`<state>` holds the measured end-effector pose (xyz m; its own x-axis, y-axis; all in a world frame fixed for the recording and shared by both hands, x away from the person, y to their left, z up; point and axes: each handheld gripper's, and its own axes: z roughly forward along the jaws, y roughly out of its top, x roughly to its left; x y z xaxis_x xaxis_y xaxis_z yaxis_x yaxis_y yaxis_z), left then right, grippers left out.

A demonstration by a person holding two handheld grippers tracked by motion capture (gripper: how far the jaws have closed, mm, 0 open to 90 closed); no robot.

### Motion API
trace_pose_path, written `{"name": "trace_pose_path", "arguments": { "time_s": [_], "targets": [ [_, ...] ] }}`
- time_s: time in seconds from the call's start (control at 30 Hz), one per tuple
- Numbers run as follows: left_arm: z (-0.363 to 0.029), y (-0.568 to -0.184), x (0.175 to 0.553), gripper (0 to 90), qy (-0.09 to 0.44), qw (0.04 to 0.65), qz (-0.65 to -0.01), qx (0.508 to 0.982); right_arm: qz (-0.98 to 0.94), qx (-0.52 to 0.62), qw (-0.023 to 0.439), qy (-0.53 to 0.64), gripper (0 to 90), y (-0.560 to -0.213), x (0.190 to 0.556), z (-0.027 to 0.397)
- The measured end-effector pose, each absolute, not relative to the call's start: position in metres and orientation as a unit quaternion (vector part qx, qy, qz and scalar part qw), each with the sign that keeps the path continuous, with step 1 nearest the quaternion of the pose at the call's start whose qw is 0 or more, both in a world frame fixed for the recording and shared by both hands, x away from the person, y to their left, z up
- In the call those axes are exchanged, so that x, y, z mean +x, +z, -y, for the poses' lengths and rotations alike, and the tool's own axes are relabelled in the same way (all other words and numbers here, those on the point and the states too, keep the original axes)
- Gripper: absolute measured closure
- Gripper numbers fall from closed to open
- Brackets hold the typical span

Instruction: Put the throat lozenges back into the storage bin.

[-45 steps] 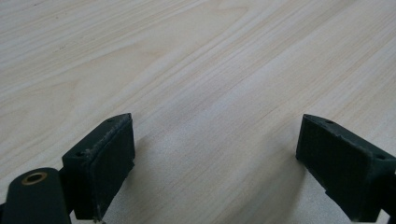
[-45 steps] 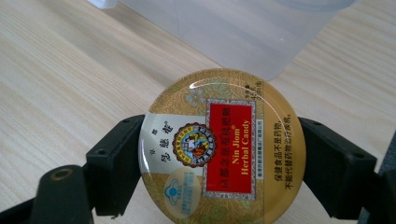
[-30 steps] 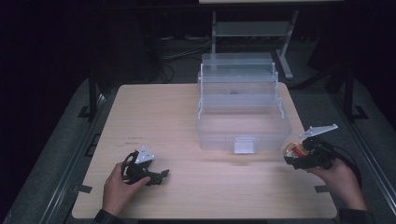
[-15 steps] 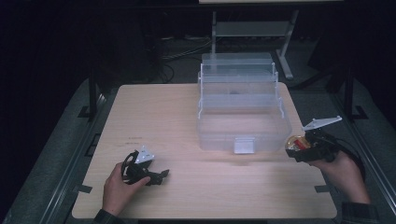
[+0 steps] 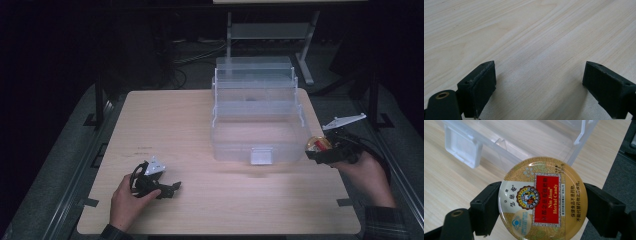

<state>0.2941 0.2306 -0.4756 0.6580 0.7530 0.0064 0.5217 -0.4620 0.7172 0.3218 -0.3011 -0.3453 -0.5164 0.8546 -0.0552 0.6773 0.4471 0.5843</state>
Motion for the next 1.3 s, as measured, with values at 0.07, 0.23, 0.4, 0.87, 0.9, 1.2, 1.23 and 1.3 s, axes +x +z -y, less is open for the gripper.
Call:
{"name": "trace_pose_path", "arguments": {
  "time_s": [0.07,0.23,0.4,0.87,0.9,1.2,1.23,1.3],
  "targets": [
    [-0.231,-0.476,0.294,10.8,0.164,0.353,-0.379,0.84,-0.832,0.46,0.174,0.256,19.6,-0.342,0.325,0.3],
    [-0.231,-0.476,0.294,10.9,0.165,0.354,-0.38,0.839,-0.833,0.458,0.175,0.257,19.7,-0.336,0.333,0.298],
    [-0.231,-0.476,0.294,10.8,0.164,0.353,-0.38,0.839,-0.832,0.457,0.174,0.26,19.6,-0.332,0.341,0.296],
    [-0.23,-0.476,0.294,10.8,0.164,0.354,-0.381,0.838,-0.833,0.456,0.171,0.263,19.6,-0.328,0.366,0.284],
    [-0.23,-0.476,0.294,10.8,0.164,0.354,-0.381,0.838,-0.834,0.455,0.17,0.263,19.6,-0.328,0.368,0.283],
    [-0.231,-0.476,0.294,10.8,0.165,0.353,-0.379,0.84,-0.834,0.458,0.162,0.26,19.6,-0.335,0.385,0.275],
    [-0.231,-0.476,0.294,10.9,0.165,0.353,-0.379,0.84,-0.835,0.458,0.161,0.26,19.6,-0.336,0.387,0.274],
    [-0.231,-0.476,0.294,10.9,0.164,0.353,-0.379,0.839,-0.835,0.458,0.158,0.259,19.6,-0.338,0.39,0.272]
  ]
}}
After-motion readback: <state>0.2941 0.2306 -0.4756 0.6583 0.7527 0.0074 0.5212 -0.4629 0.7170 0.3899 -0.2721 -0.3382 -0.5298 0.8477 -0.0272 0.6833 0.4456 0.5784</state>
